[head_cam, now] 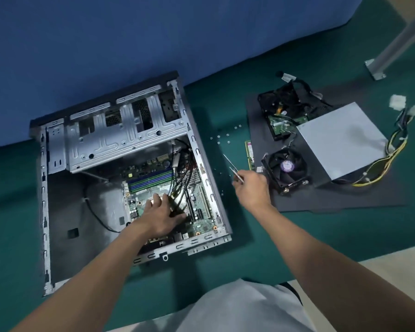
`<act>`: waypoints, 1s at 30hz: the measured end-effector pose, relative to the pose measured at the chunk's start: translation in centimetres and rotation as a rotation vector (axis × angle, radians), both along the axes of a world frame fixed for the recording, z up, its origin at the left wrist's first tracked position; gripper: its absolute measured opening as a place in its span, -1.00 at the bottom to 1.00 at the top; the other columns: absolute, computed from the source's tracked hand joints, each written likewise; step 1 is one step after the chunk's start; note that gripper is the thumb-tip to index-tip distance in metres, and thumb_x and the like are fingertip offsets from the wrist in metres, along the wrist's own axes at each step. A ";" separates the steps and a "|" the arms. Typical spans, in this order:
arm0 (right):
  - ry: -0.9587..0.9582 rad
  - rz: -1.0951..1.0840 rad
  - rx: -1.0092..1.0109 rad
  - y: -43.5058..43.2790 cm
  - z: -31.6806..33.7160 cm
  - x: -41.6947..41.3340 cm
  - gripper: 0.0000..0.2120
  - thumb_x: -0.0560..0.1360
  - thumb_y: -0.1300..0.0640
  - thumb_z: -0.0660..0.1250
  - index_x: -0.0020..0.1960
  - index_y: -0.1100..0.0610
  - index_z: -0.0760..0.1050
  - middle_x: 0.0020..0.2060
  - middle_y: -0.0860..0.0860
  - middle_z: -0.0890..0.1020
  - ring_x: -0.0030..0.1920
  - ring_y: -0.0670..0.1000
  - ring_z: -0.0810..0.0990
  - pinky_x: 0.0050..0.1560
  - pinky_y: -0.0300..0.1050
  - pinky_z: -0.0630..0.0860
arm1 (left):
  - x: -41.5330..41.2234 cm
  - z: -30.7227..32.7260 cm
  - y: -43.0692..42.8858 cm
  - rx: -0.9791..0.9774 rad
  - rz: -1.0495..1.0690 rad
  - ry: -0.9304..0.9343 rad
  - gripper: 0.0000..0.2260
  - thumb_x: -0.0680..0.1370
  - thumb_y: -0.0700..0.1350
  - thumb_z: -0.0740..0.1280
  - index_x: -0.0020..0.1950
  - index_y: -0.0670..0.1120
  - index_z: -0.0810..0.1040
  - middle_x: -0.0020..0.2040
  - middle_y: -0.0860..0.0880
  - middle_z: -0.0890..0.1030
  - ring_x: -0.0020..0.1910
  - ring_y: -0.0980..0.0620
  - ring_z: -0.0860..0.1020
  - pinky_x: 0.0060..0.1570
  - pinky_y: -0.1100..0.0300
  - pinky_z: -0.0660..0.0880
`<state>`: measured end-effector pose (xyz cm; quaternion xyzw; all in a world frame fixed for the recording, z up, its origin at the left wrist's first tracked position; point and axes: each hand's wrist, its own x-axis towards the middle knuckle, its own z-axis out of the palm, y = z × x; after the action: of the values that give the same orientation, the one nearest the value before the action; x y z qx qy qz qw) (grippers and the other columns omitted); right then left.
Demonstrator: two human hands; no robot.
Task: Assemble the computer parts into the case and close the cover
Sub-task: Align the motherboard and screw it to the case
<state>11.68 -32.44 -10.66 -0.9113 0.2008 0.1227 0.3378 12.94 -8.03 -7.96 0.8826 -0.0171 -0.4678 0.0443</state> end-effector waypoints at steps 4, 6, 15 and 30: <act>0.003 0.082 -0.151 0.8 -0.1 1.0 -0.88 0.55 0.23 0.25 -0.05 0.19 0.57 -0.08 0.16 0.58 -0.06 0.21 0.58 -0.11 -0.03 0.49 | 0.5 0.6 -0.2 -0.006 -0.003 0.036 -0.20 0.56 0.33 0.08 0.58 -0.01 -0.27 0.55 -0.11 -0.33 0.53 -0.21 -0.24 0.45 -0.20 -0.15; 0.028 0.111 -0.203 1.0 -0.3 1.5 -0.83 0.55 0.30 0.21 0.00 0.21 0.58 -0.05 0.14 0.57 -0.03 0.21 0.59 -0.09 -0.03 0.50 | 0.6 0.8 -0.3 -0.015 0.010 0.050 -0.22 0.57 0.32 0.08 0.59 -0.01 -0.23 0.55 -0.10 -0.33 0.53 -0.20 -0.25 0.45 -0.21 -0.15; 0.060 0.159 -0.294 1.5 -0.6 2.0 -0.80 0.53 0.36 0.19 0.06 0.28 0.57 0.03 0.13 0.55 -0.04 0.21 0.60 -0.06 0.04 0.55 | 0.3 1.2 -0.6 -0.058 0.184 -0.028 -0.35 0.60 0.22 0.13 0.57 -0.12 0.11 0.57 -0.14 0.08 0.51 -0.22 0.15 0.45 -0.21 0.16; -0.511 -0.011 0.370 6.8 12.7 1.3 -0.93 0.49 0.15 0.39 -0.11 -0.01 0.55 -0.21 -0.10 0.55 -0.28 -0.14 0.54 -0.26 -0.38 0.43 | 1.3 11.4 -6.8 -1.162 1.229 -0.275 -0.89 0.54 -0.17 0.39 -0.04 -0.16 0.71 -0.10 -0.15 0.70 -0.18 -0.02 0.62 -0.07 0.10 0.58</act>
<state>12.94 -25.68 2.01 -0.8346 0.0885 -0.0775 0.5381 14.23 -14.80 3.42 0.6214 0.2221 -0.1665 0.7327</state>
